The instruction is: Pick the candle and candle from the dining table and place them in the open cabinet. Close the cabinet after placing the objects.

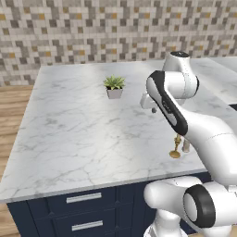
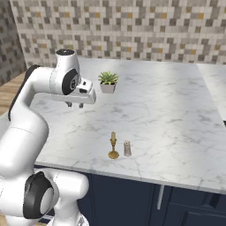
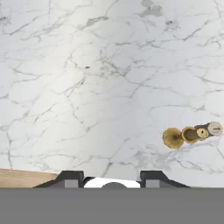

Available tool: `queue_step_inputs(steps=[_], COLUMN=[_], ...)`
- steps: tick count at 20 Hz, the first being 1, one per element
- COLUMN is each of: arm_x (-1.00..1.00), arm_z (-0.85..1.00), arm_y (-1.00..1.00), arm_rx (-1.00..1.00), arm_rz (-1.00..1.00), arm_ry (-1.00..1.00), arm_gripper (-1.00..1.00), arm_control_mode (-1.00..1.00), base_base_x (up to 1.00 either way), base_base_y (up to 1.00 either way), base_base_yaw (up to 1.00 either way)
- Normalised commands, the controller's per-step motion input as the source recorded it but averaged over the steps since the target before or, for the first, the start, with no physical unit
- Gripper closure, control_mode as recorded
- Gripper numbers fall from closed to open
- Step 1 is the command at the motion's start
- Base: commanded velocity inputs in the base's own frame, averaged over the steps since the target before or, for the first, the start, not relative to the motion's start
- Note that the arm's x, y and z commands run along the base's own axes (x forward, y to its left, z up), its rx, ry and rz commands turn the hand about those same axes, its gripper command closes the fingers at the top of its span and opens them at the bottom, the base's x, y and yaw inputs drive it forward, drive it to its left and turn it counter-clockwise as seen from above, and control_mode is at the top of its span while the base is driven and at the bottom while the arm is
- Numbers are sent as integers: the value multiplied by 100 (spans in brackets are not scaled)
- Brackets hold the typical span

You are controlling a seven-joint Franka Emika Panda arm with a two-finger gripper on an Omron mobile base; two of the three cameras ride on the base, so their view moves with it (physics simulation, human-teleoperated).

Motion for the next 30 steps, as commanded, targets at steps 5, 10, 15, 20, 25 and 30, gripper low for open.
queue_step_inputs(steps=[5,10,15,20,25,30], arm_x=[-1,-12,-9,0,-4,-5], arm_z=[-14,-19,-24,-18,-14,-2], arm_y=[0,0,0,0,0,0], arm_rx=[-1,-7,-10,-3,0,0], arm_rz=[0,-3,-6,-23,-34,-35], arm_ry=[-6,-21,-26,-20,-16,-8], arm_gripper=[-100,-100,-100,-100,-100,-100], arm_control_mode=[-100,-100,-100,-100,-100,-100], base_base_x=[0,0,0,0,0,0], base_base_y=[0,0,0,0,0,0], base_base_yaw=[0,0,0,0,0,0])
